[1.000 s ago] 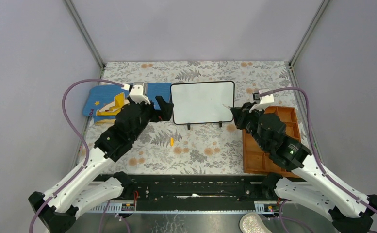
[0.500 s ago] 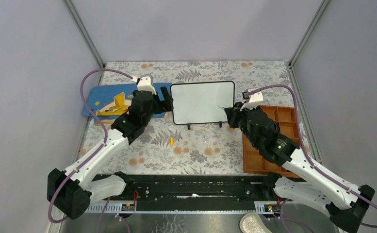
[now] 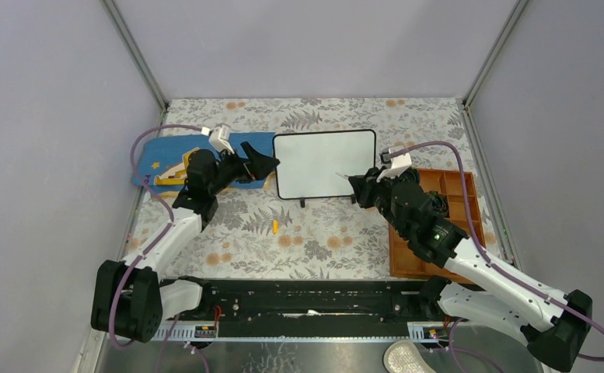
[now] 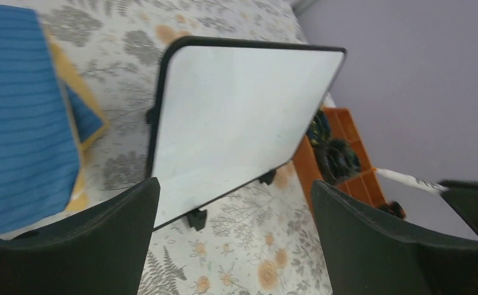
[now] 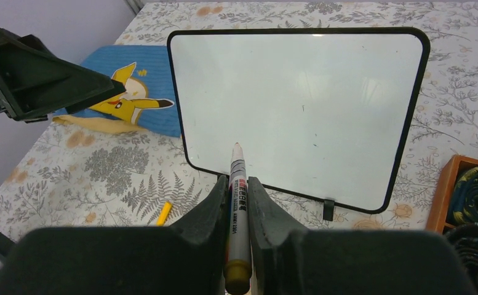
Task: Write a sentence on the whiteboard
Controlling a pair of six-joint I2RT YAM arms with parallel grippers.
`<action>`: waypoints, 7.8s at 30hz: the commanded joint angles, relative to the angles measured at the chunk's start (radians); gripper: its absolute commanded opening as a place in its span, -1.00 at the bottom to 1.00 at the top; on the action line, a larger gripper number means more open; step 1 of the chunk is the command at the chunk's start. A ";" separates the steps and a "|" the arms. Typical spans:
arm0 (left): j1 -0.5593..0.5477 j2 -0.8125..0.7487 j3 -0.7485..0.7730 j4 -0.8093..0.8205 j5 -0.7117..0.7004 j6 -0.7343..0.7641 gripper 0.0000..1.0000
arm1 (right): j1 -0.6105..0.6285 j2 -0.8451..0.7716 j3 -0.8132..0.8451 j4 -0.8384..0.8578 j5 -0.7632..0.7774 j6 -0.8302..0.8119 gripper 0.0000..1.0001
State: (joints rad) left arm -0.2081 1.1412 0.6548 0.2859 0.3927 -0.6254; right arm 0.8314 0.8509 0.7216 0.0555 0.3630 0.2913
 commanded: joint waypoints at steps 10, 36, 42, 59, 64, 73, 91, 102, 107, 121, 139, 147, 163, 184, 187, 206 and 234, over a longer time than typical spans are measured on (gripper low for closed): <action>-0.217 0.042 0.033 -0.085 0.048 0.261 0.83 | 0.004 -0.035 -0.014 0.026 0.025 0.010 -1.00; -0.442 0.331 -0.043 0.065 -0.321 0.022 0.41 | 0.004 -0.136 -0.030 -0.073 0.099 -0.008 -1.00; -0.459 0.298 -0.047 0.051 -0.367 0.003 0.41 | 0.005 -0.143 -0.020 -0.086 0.097 -0.017 -1.00; 0.104 0.165 -0.077 0.461 0.271 -0.132 0.68 | 0.003 -0.176 -0.046 -0.013 0.017 -0.014 -1.00; 0.151 0.389 -0.054 0.789 0.517 -0.256 0.67 | 0.004 -0.163 -0.025 -0.015 -0.031 -0.001 -1.00; 0.207 0.606 -0.018 1.031 0.555 -0.322 0.62 | 0.005 -0.170 -0.016 -0.009 -0.054 0.017 -1.00; 0.187 0.815 -0.034 1.230 0.529 -0.294 0.45 | 0.005 -0.011 0.056 0.045 -0.171 0.050 -1.00; 0.142 0.886 -0.022 1.282 0.555 -0.310 0.37 | 0.005 0.033 0.074 0.063 -0.211 0.073 -1.00; 0.141 0.904 -0.018 1.284 0.556 -0.314 0.27 | 0.005 0.037 0.066 0.066 -0.215 0.082 -1.00; 0.131 0.933 -0.021 1.297 0.546 -0.303 -0.14 | 0.050 0.129 0.083 0.138 -0.142 0.035 -1.00; 0.131 0.943 -0.038 1.297 0.529 -0.266 -0.49 | 0.121 0.323 0.121 0.311 0.069 -0.061 -1.00; 0.131 0.943 -0.045 1.297 0.523 -0.255 -0.67 | 0.120 0.395 0.158 0.374 0.085 -0.099 -1.00; 0.133 0.935 -0.046 1.303 0.520 -0.263 -0.01 | 0.127 0.387 0.127 0.384 0.052 -0.117 -1.00; 0.101 0.950 -0.032 1.305 0.546 -0.278 -0.48 | 0.126 0.413 0.159 0.393 0.002 -0.086 -1.00; 0.101 0.955 -0.036 1.304 0.543 -0.272 -0.54 | 0.127 0.429 0.163 0.403 0.019 -0.096 -1.00; 0.102 0.964 -0.052 1.294 0.540 -0.238 -0.28 | 0.127 0.505 0.151 0.477 0.075 -0.144 -1.00; 0.119 0.933 0.020 1.319 0.556 -0.353 -0.31 | 0.126 0.411 0.119 0.436 0.016 -0.107 -1.00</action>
State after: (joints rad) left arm -0.0856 2.0636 0.6666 1.5276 0.9363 -0.9928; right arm 0.9493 1.2774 0.8150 0.4538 0.3981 0.1783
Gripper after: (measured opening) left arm 0.377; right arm 0.175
